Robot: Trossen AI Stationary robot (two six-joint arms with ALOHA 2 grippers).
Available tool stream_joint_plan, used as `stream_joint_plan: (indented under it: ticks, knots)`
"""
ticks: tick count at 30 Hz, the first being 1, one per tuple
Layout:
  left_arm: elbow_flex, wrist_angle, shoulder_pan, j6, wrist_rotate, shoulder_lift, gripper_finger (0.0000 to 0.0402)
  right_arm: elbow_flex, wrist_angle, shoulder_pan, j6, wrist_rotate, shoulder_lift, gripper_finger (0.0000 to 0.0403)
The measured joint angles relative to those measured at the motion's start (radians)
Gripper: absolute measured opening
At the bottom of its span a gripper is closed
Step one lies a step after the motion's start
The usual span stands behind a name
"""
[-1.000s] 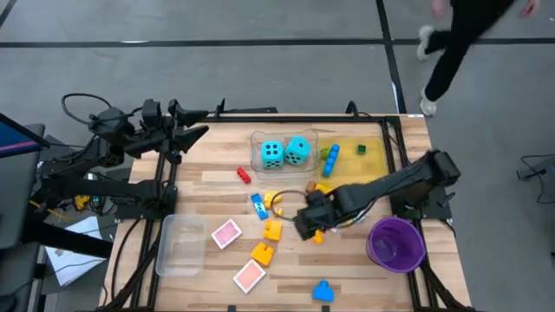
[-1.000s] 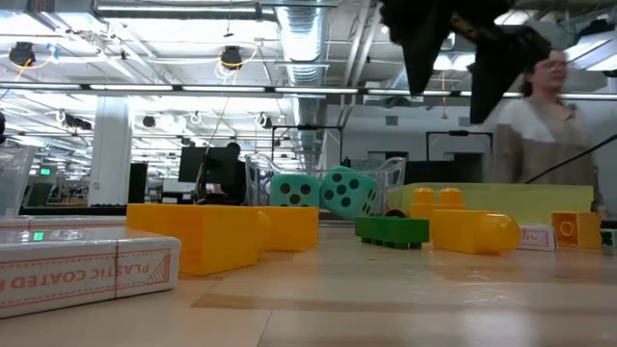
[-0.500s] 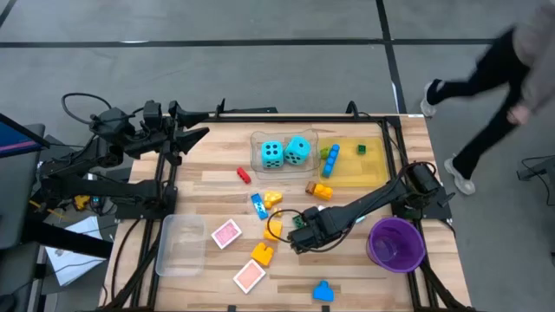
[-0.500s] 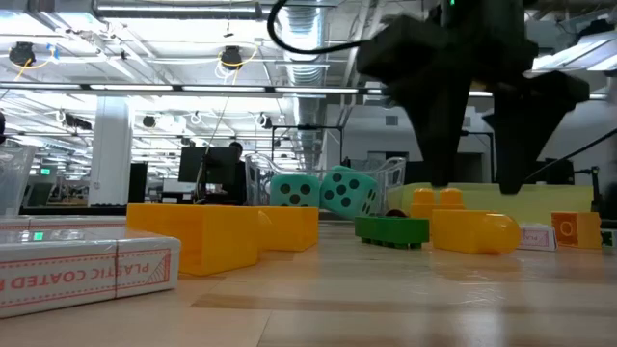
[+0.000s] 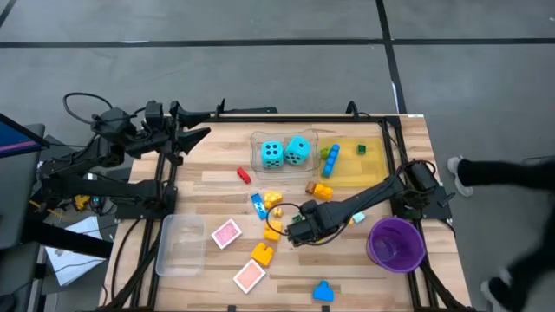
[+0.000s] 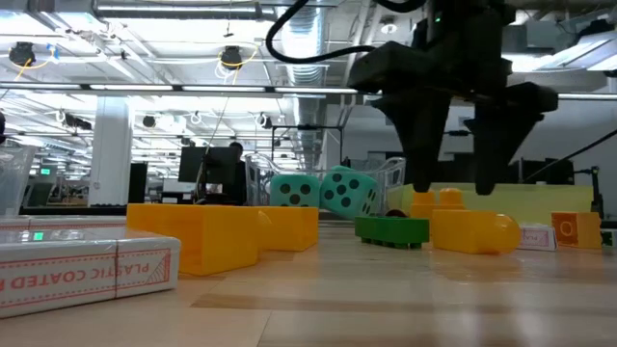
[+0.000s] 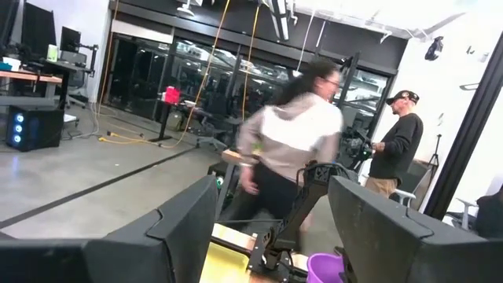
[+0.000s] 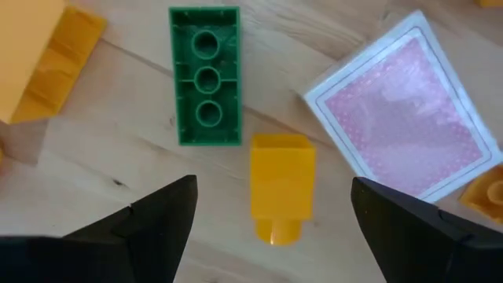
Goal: Pick & Place Toys
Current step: Put the yellow game piece into the yellow bin
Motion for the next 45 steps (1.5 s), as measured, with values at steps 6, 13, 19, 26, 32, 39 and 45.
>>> stream_joint_plan:
  ticks: [6, 13, 19, 26, 32, 39, 45]
  knots:
    - [0.000, 0.000, 0.000, 0.000, 0.000, 0.000, 0.0241, 0.000, 0.004, -0.010, -0.031, -0.002, 0.000, 0.0328]
    - [0.000, -0.001, 0.000, 0.000, 0.000, 0.000, 0.0241, -0.001, 0.005, -0.006, -0.031, -0.016, 0.000, 0.0328]
    - [0.000, -0.001, 0.000, 0.000, 0.000, 0.000, 0.0241, 0.001, 0.043, -0.007, -0.039, -0.037, 0.043, 0.0328]
    - [0.000, -0.001, 0.000, 0.014, 0.000, 0.001, 0.0241, -0.004, 0.011, 0.000, -0.040, -0.053, 0.064, 0.0328]
    - [0.000, -0.002, 0.000, 0.024, 0.000, 0.002, 0.0241, -0.002, 0.023, -0.001, -0.046, -0.053, 0.063, 0.0313]
    - [0.000, 0.000, 0.000, 0.026, 0.000, 0.003, 0.0241, -0.002, 0.021, 0.000, -0.049, -0.053, 0.063, 0.0275]
    - [0.000, 0.000, 0.000, 0.026, 0.001, 0.003, 0.0241, -0.002, 0.010, -0.001, -0.056, -0.052, 0.063, 0.0217]
